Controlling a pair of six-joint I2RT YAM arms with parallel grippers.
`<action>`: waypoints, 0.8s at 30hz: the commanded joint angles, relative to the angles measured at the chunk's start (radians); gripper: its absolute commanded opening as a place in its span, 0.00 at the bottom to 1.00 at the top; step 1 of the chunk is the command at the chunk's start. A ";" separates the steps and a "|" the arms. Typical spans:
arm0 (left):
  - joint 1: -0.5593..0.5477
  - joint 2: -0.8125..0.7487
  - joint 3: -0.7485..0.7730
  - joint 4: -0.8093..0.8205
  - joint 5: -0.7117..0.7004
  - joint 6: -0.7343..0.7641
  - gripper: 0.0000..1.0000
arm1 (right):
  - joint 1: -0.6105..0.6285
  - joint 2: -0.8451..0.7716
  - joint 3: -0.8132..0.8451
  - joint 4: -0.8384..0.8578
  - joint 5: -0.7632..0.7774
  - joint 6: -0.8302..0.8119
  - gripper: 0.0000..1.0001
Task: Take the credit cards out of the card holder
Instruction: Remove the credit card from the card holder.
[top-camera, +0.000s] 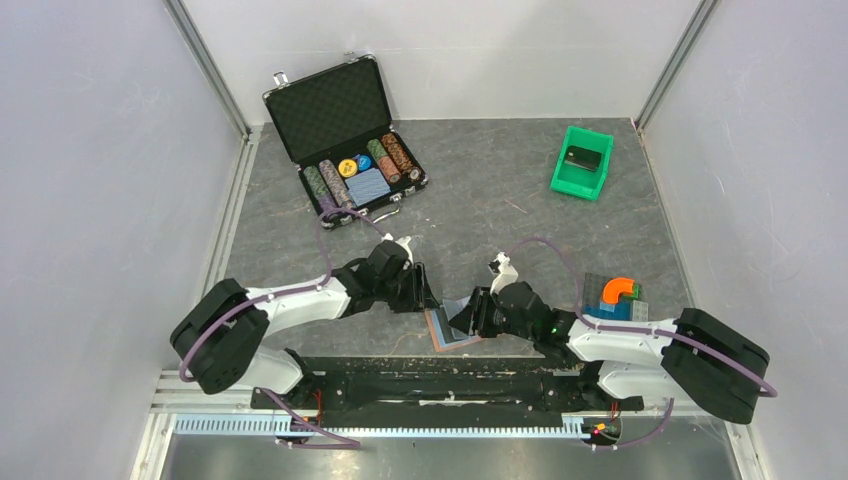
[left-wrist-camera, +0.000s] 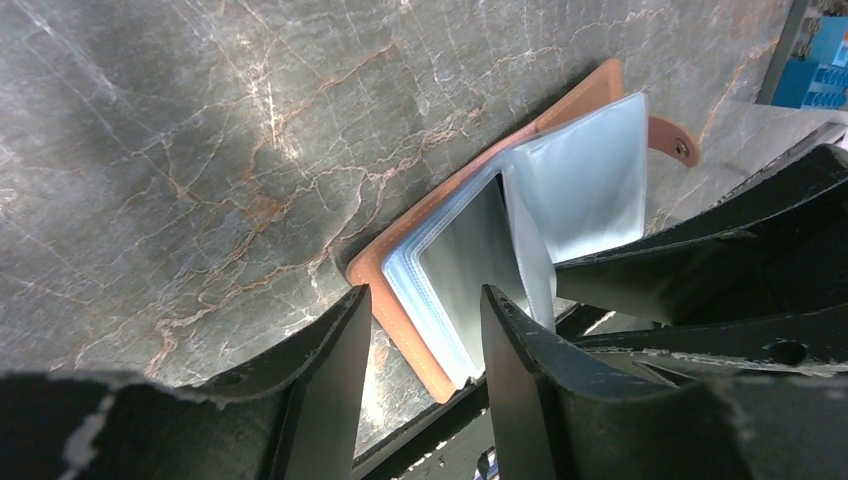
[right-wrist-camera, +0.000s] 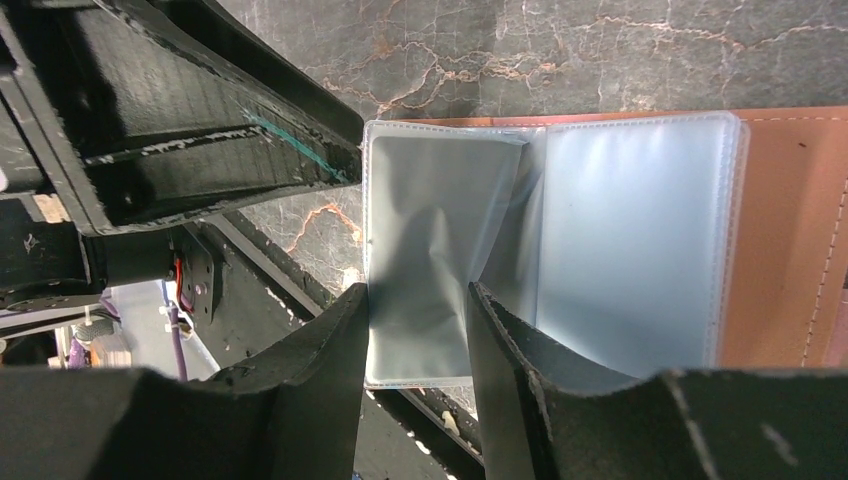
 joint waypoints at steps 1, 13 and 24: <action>-0.012 0.032 0.019 0.071 0.036 -0.028 0.51 | -0.011 -0.014 -0.017 0.023 -0.029 0.009 0.42; -0.074 0.126 0.116 0.109 0.112 -0.050 0.48 | -0.011 -0.073 0.029 -0.097 0.026 -0.042 0.58; -0.150 0.226 0.259 0.081 0.169 -0.064 0.49 | -0.018 -0.242 0.132 -0.441 0.242 -0.147 0.63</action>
